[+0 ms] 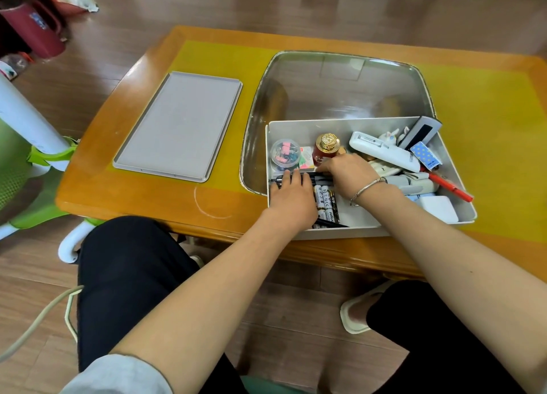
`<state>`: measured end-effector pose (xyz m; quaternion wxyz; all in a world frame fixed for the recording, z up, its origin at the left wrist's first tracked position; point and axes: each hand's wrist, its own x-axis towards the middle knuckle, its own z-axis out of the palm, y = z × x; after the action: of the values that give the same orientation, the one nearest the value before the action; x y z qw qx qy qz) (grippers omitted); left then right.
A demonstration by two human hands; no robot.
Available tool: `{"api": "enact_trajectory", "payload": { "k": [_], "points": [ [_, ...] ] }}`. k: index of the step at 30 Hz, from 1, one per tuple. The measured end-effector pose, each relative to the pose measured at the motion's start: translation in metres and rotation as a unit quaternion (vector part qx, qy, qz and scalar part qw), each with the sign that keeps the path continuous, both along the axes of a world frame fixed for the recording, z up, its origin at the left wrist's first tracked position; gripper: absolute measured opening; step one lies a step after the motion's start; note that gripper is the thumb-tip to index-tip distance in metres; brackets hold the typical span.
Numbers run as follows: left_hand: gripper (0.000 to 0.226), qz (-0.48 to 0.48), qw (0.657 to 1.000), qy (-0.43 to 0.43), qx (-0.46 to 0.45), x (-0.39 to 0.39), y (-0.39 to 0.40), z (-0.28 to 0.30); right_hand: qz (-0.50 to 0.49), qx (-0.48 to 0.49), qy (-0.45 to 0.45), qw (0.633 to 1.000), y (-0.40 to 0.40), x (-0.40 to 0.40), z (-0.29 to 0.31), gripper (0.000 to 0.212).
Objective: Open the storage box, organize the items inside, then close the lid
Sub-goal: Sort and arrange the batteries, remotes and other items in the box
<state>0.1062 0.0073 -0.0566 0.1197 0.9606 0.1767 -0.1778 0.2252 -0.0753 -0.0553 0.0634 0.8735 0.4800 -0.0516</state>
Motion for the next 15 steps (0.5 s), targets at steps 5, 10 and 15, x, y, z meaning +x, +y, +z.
{"api": "enact_trajectory", "payload": {
  "k": [5, 10, 15],
  "points": [
    [0.07, -0.035, 0.997, 0.035, 0.066, 0.006, 0.002, 0.002, -0.018, 0.062, 0.064, 0.996, -0.017, -0.001, 0.009, 0.026],
    [0.055, -0.091, 0.992, -0.028, 0.087, 0.004, 0.009, 0.01, -0.041, 0.105, 0.142, 0.983, -0.036, -0.009, 0.026, 0.008],
    [0.053, -0.09, 0.969, -0.208, 0.098, -0.009, 0.018, 0.014, -0.047, -0.003, 0.267, 0.963, -0.034, -0.028, 0.026, 0.018]
  ]
}}
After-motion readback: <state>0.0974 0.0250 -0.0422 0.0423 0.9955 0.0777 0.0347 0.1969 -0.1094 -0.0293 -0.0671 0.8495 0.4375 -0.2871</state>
